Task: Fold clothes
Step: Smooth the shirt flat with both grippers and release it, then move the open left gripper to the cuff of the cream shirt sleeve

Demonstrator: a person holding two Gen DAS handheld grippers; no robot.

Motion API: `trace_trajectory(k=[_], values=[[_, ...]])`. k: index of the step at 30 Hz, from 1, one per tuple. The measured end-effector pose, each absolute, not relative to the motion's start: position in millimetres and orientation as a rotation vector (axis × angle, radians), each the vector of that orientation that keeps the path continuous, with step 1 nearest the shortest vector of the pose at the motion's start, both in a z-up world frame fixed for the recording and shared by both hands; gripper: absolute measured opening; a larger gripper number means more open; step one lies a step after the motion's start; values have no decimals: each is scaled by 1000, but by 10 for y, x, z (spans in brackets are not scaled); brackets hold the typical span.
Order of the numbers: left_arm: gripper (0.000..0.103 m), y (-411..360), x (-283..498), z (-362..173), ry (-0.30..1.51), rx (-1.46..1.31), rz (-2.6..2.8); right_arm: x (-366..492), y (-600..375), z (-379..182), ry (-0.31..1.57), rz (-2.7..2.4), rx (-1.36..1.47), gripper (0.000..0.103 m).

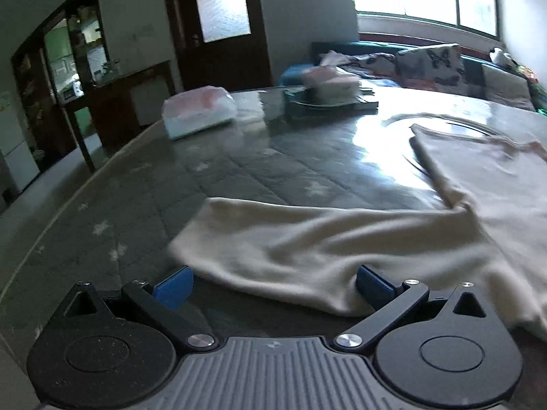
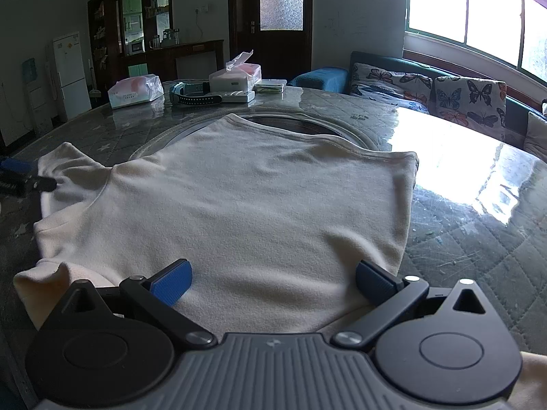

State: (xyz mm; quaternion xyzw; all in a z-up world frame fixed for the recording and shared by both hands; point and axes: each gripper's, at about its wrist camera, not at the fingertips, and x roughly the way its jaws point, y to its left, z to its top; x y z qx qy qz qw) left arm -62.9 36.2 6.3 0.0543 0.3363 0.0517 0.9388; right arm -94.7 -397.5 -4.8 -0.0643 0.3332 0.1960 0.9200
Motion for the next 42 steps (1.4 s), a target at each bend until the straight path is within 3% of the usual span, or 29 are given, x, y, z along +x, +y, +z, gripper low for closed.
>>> trace_trajectory(k=[9,20,29,42], values=[[103,293,-345,71,650,296,111,-947,-3973,-51,685,403,-132,103],[103,-129,-634,378,607,225,-49,-940,-3956,-51,685,400,-139,103],[103,-771,-730,213,605,325,-194,-941,-3965,-51,685,401,-139,103],[103,-685,-441,133,663,273,-156,-947,-3964,-54,685,402,-135,103]])
